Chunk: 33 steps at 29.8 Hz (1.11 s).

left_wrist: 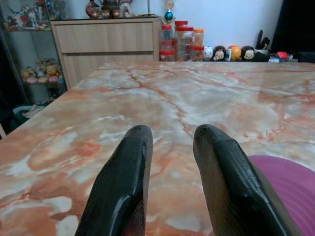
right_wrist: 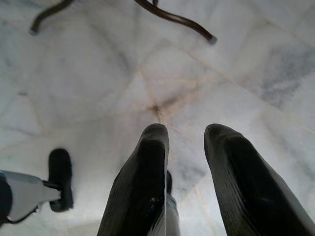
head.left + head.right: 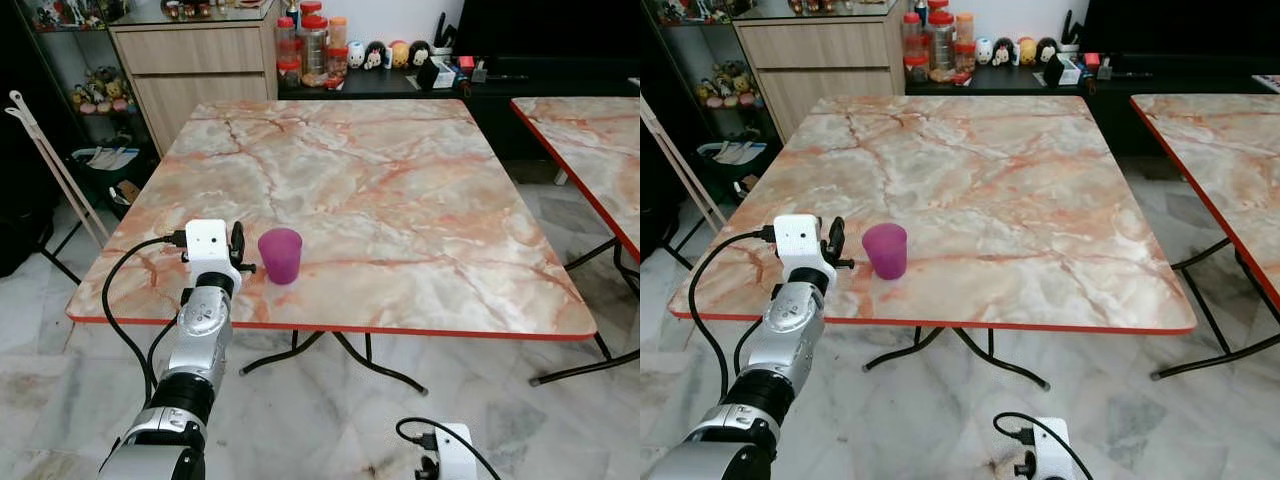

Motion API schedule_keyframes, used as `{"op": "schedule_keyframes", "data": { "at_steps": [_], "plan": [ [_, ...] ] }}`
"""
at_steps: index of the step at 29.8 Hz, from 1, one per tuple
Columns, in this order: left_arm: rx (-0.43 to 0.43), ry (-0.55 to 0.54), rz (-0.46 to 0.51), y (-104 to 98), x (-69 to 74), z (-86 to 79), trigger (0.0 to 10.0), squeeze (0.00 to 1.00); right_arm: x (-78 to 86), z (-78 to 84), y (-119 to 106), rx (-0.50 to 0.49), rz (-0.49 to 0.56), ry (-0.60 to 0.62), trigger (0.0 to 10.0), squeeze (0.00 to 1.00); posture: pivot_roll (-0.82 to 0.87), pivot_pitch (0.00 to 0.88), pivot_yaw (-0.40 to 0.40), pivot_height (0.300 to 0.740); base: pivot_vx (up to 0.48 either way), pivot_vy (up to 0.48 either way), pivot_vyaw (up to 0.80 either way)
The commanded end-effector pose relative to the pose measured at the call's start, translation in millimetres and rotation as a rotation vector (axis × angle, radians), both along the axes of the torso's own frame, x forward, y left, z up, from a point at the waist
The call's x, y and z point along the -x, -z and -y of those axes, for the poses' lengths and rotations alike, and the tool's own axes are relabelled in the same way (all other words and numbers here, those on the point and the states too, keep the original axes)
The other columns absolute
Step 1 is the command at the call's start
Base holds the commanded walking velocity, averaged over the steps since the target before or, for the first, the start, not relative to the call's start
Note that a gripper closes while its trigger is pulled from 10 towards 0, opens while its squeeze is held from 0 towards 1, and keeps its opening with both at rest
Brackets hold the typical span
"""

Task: Setting the table

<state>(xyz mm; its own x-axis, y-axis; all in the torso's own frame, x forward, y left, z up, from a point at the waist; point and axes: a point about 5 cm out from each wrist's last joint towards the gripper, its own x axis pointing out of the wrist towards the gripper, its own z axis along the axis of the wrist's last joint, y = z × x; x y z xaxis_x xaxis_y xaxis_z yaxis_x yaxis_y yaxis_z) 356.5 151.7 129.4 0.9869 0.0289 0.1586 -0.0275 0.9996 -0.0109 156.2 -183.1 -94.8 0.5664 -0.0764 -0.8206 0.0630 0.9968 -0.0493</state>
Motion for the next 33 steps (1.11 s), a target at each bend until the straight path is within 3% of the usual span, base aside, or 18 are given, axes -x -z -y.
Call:
{"op": "schedule_keyframes", "data": {
  "at_steps": [1,8,20,33],
  "plan": [
    [0.007,-0.007,0.029,-7,-2.4,-1.7,10.0,0.0,13.4,2.5,5,0.0,-0.032,0.03,10.0,0.0,0.01,0.0,0.017,0.74,0.247,0.0,0.0],
    [0.007,-0.009,0.023,-4,-1.3,-2.6,10.0,0.0,22.1,11.6,6,0.013,-0.044,0.063,10.0,0.0,0.0,0.0,0.02,0.74,0.249,0.0,0.0],
    [0.007,-0.007,0.026,-3,0.1,-2.6,10.0,0.0,1.4,18.3,-3,0.023,0.044,0.079,10.0,0.0,0.0,0.0,0.013,0.74,0.274,0.0,0.0],
    [0.008,0.004,0.029,-3,0.1,0.0,10.0,0.0,3.3,17.6,-2,0.023,0.038,0.077,10.0,0.0,0.0,0.0,0.015,0.74,0.303,0.0,0.0]
  ]
}}
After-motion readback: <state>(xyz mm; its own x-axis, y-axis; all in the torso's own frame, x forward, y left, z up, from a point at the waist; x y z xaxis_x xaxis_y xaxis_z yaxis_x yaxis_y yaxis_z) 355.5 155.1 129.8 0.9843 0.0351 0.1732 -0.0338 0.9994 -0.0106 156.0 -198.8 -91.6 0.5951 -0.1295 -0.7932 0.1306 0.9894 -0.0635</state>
